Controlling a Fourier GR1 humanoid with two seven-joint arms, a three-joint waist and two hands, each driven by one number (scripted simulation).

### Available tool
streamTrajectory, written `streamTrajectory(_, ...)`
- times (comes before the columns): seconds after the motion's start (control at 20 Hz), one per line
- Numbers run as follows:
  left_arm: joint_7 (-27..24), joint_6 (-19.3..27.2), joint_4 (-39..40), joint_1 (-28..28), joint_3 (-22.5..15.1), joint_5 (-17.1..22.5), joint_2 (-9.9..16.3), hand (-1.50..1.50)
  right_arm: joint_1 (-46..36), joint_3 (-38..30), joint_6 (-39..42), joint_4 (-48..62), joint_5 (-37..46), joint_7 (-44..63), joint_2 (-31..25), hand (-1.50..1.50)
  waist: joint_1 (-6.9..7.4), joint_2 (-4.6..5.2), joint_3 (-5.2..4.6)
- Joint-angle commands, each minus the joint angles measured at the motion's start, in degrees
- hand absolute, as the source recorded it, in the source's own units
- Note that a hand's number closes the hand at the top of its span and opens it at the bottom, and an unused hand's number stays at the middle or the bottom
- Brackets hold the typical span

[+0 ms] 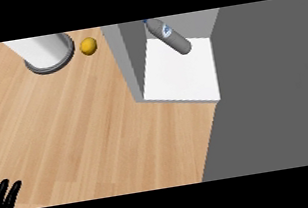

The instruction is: Pick up the bottled water, place it into the cabinet and close the cabinet

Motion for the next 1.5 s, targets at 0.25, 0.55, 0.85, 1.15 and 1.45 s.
streamTrajectory(0.25,-0.43,-2.63,-0.28,0.08,1.42,0.48,1.77,-1.50,-4.35,4.48,-3.20,5.41,-1.53,8.84,6.35,1.50,1.19,1.11,-0.01)
streamTrajectory(0.55,0.72,-3.14,0.10,-1.19,2.98,1.72,2.75,-1.50,-3.10,3.71,-3.19,7.96,-5.50,9.75,8.18,1.50,0.84,2.06,0.17)
streamTrajectory(0.85,0.48,-4.15,0.01,-0.45,3.84,1.92,3.53,-1.50,-6.77,1.77,-4.27,12.79,-13.27,12.18,12.45,1.50,3.02,2.19,0.42)
streamTrajectory(1.15,0.67,-5.17,0.72,-0.30,4.87,2.87,3.82,-1.50,-17.45,-6.20,-8.17,22.40,-17.18,17.26,17.92,1.50,1.58,1.39,0.58)
streamTrajectory(1.45,1.34,-6.00,0.55,0.75,5.73,4.83,3.98,-1.50,-31.56,-15.52,-15.57,34.71,-15.06,20.48,24.69,1.50,-0.24,0.53,0.80)
